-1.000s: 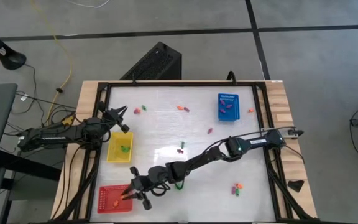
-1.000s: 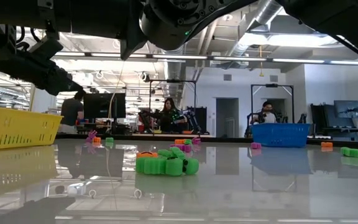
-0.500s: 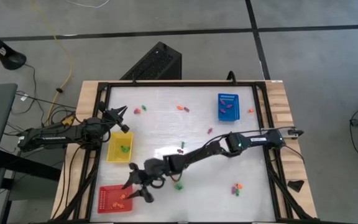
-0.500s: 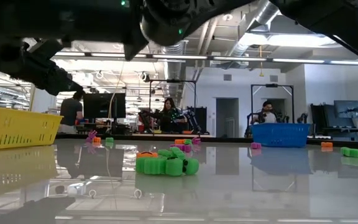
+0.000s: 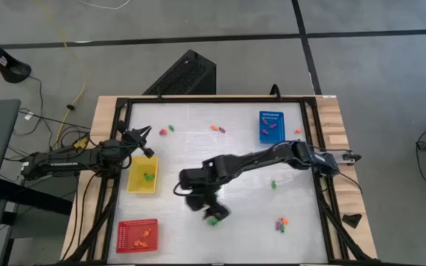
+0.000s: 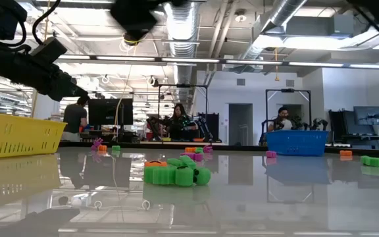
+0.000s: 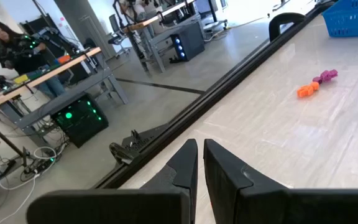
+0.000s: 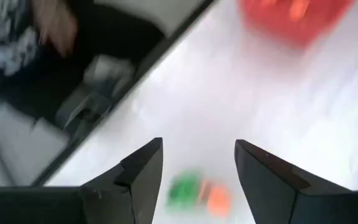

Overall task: Sort Halloween decoration
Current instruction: Put the green skeleton toy into the yellow bin

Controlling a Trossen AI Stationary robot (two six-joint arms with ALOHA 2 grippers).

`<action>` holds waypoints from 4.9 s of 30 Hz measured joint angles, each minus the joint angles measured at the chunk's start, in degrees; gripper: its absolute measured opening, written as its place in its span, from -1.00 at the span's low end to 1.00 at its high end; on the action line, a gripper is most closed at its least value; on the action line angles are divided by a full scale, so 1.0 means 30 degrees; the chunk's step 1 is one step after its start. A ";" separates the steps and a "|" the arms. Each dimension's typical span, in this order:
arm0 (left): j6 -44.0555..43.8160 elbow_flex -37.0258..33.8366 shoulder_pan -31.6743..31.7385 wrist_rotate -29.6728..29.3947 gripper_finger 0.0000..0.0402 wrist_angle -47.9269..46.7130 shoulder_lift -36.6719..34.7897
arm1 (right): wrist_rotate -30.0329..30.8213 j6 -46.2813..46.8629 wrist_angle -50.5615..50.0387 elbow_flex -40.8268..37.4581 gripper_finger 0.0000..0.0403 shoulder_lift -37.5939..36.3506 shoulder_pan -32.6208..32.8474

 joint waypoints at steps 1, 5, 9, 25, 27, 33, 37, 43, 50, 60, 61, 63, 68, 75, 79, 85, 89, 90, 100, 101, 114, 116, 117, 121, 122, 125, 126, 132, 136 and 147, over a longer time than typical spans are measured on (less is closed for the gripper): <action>-0.0002 0.0000 0.0004 -0.0005 -0.91 -0.0001 0.0002 | 0.0039 -0.0501 -0.1553 0.0000 0.12 -0.0352 -0.0046; -0.0002 0.0000 0.0002 -0.0005 -0.91 0.0002 -0.0005 | 0.0145 -0.1913 -0.7063 -0.0336 0.11 -0.1524 -0.0437; 0.0004 0.0000 0.0006 -0.0005 -0.91 0.0002 -0.0005 | 0.0127 -0.1109 -0.8401 -0.3274 0.11 -0.3798 -0.1012; 0.0002 0.0000 0.0003 -0.0005 -0.91 0.0002 -0.0005 | 0.3668 1.7545 0.3016 -2.3968 0.11 -1.8555 0.1435; 0.0001 0.0000 0.0007 -0.0001 -0.91 0.0002 -0.0005 | 0.4464 1.9010 0.3865 -2.5027 0.11 -1.9168 0.2584; -0.0002 0.0000 0.0000 -0.0012 -0.91 0.0002 -0.0005 | 0.8121 1.9890 0.8650 -2.6936 0.11 -1.9243 0.5147; 0.0002 0.0000 0.0003 -0.0008 -0.91 -0.0005 -0.0005 | 0.9828 1.9586 0.9803 -2.7110 0.11 -1.8319 0.5290; 0.0002 0.0000 0.0003 -0.0008 -0.91 0.0002 -0.0005 | 1.1513 1.7504 1.3354 -2.7124 0.11 -1.6067 0.4783; 0.0003 0.0000 0.0005 -0.0005 -0.91 0.0000 -0.0003 | 1.1229 1.2014 2.7389 -2.7117 0.11 -1.0942 0.4952; 0.0003 0.0000 0.0005 -0.0007 -0.91 -0.0002 0.0002 | 1.3276 1.2115 3.3478 -2.4690 0.11 -0.4988 0.5035; 0.0005 0.0000 0.0005 -0.0005 -0.91 0.0000 0.0002 | 1.3694 1.2351 3.3178 -2.4409 0.11 -0.4603 0.5070; 0.0004 0.0000 0.0006 -0.0005 -0.91 0.0002 -0.0004 | 1.4679 1.2733 3.2214 -2.3973 0.11 -0.4214 0.5193; 0.0005 0.0000 0.0005 -0.0003 -0.91 -0.0005 0.0000 | 1.6172 1.3932 3.0465 -2.3760 0.11 -0.4139 0.5423; 0.0005 0.0000 0.0002 -0.0005 -0.91 -0.0003 0.0002 | 1.6253 1.4832 3.0464 -2.3758 0.11 -0.4131 0.5614; 0.0003 0.0000 0.0000 -0.0005 -0.91 -0.0005 -0.0005 | 1.6313 1.4858 3.0466 -2.3758 0.11 -0.4131 0.5676; 0.0001 0.0000 0.0007 -0.0005 -0.91 -0.0001 -0.0001 | 1.6451 1.4533 3.0123 -2.3758 0.11 -0.4131 0.5745; 0.0002 0.0000 0.0007 -0.0005 -0.91 -0.0005 -0.0002 | 1.6940 1.3964 2.9286 -2.3739 0.11 -0.4172 0.5716; 0.0004 0.0000 0.0007 -0.0005 -0.91 -0.0004 -0.0004 | 1.7210 1.3853 2.8873 -2.3737 0.11 -0.4266 0.5716; 0.0000 0.0000 0.0007 -0.0005 -0.91 -0.0005 -0.0003 | 1.8855 1.1626 2.5109 -2.3765 0.11 -0.6959 0.5658; 0.0004 0.0000 0.0001 -0.0005 -0.91 -0.0005 0.0002 | 1.8568 1.1550 2.5168 -2.3751 0.11 -0.7050 0.5727; 0.0000 0.0000 0.0002 -0.0010 -0.91 -0.0005 -0.0003 | 1.9042 1.1200 2.8276 -2.3773 0.11 -0.4228 0.6801; 0.0001 0.0000 0.0003 -0.0007 -0.91 -0.0005 0.0001 | 1.9308 1.1228 2.8338 -2.3773 0.11 -0.4089 0.6784; 0.0005 0.0000 0.0002 -0.0008 -0.91 -0.0005 0.0002 | 1.9295 1.1215 2.8230 -2.3758 0.11 -0.4099 0.6696; 0.0005 0.0000 0.0004 -0.0008 -0.91 -0.0002 -0.0005 | 1.9131 1.1208 2.8205 -2.3758 0.08 -0.4117 0.6554; 0.0005 0.0000 0.0007 -0.0005 -0.91 0.0001 -0.0005 | 1.9112 1.1215 2.8237 -2.3758 0.06 -0.4117 0.6559; 0.0005 0.0000 0.0002 -0.0005 -0.91 -0.0005 -0.0005 | 1.8754 1.1225 2.8211 -2.3758 -0.05 -0.4117 0.6546; 0.0005 0.0000 0.0000 -0.0005 -0.91 -0.0005 -0.0004 | 1.8723 1.1229 2.8211 -2.3758 -0.11 -0.4117 0.6546; 0.0001 0.0000 0.0000 -0.0005 -0.91 -0.0005 -0.0001 | 1.8672 1.1183 2.8211 -2.3758 -0.55 -0.4116 0.6541; 0.0005 0.0000 0.0004 -0.0005 -0.91 -0.0005 -0.0005 | 1.8563 0.9973 2.8199 -2.3758 -0.70 -0.4228 0.6389; -0.0002 0.0002 0.0007 -0.0005 -0.91 -0.0005 -0.0005 | 1.8476 0.7338 2.8212 -2.1936 -0.68 -0.4234 0.4559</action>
